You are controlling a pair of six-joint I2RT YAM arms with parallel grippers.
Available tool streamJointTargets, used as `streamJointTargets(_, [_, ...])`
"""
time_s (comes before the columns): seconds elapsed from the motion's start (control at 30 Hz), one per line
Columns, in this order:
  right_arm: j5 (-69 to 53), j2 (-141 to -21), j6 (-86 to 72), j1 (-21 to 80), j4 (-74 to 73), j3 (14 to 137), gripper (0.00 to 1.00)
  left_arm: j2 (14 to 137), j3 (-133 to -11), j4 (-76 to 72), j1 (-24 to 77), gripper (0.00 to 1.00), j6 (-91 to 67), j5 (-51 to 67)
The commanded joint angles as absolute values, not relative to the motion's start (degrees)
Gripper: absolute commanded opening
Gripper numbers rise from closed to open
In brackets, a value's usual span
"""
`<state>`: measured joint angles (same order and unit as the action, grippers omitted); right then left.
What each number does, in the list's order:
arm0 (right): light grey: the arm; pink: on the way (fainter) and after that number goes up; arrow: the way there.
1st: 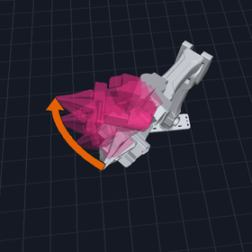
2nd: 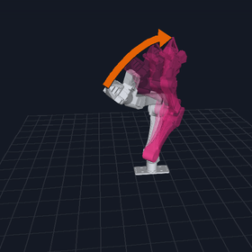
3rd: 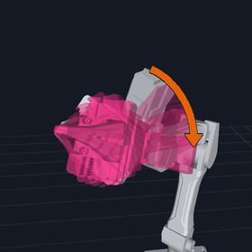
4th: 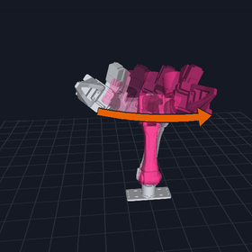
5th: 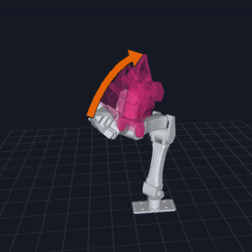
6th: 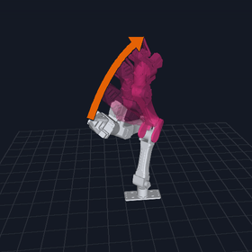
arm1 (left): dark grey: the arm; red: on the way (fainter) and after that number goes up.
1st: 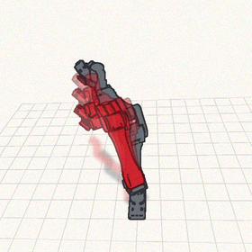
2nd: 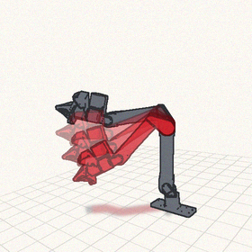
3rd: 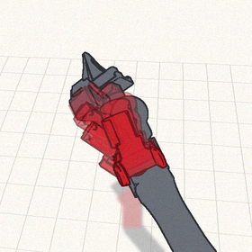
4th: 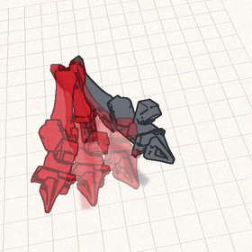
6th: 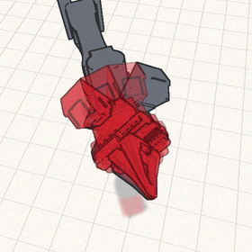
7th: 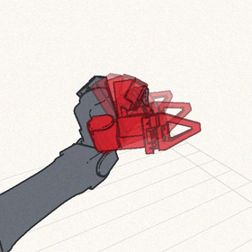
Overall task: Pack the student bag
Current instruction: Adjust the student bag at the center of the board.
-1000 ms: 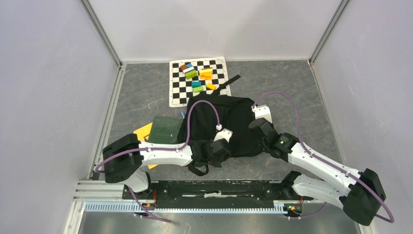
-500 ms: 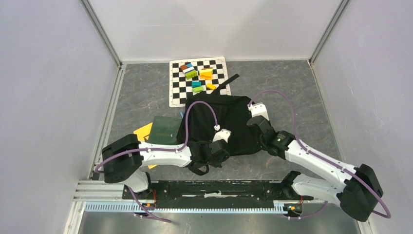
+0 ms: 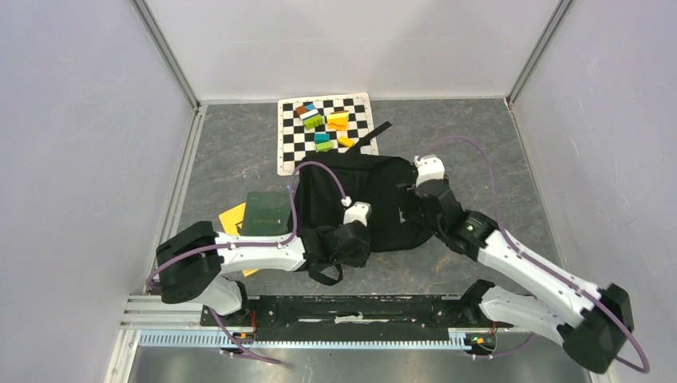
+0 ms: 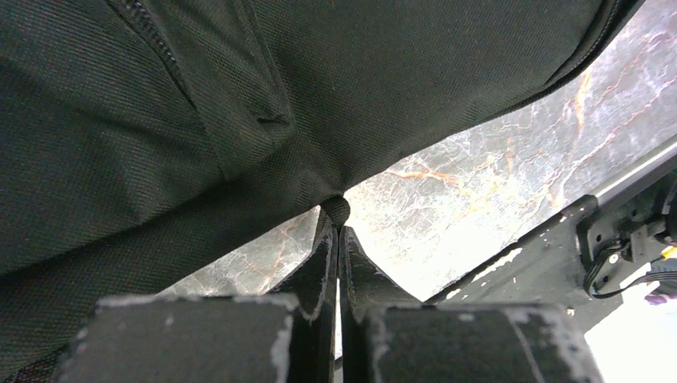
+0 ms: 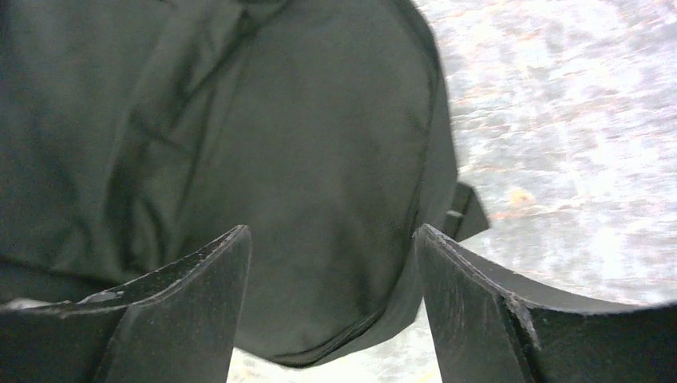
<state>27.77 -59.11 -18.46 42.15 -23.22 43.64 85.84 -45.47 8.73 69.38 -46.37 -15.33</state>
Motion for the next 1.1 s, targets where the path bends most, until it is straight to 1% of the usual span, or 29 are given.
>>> streamJointTargets(0.0, [16.79, -49.36, -28.17, 42.06, -20.58, 36.73, 0.78, 81.72, -44.12, 5.8, 67.6, 0.02, -48.69, -15.45])
streamJointTargets(0.1, [8.91, -43.81, -35.63, 42.94, -14.45, 29.4, 0.71, 80.92, -42.92, 5.17, 66.04, 0.02, -48.69, -14.43])
streamJointTargets(0.17, [6.84, -41.27, -40.09, 45.15, -10.39, 25.42, 0.67, 80.67, -42.48, 5.45, 65.46, 0.02, -48.52, -14.35])
streamJointTargets(0.27, [10.48, -38.73, -45.28, 51.41, -5.94, 21.61, 0.65, 80.03, -41.82, 5.22, 64.91, 0.02, -48.52, -13.95])
streamJointTargets(0.37, [15.3, -38.83, -49.63, 58.09, -2.41, 19.17, 0.62, 79.94, -41.48, 4.57, 64.52, 0.02, -48.26, -13.15])
streamJointTargets(0.5, [21.9, -41.27, -56.22, 67.23, 6.82, 14.59, 0.57, 79.51, -41.07, 4.57, 64.4, 0.02, -48.25, -13.25])
streamJointTargets(0.63, [25.99, -46.26, -59.74, 72.4, 14.37, 12.21, 0.55, 78.67, -40.65, 4.31, 64.11, 0.02, -48.26, -13.15])
streamJointTargets(0.87, [24.97, -57.69, -58.47, 73.65, 19.43, 15.33, 0.5, 77.97, -40.06, 4.57, 63.93, 0.02, -48.69, -13.26])
streamJointTargets(1.07, [29.12, -62.8, -56.99, 73.65, 16.73, 17.85, 0.45, 77.11, -39.64, 4.55, 63.87, 0.02, -48.78, -13.45])
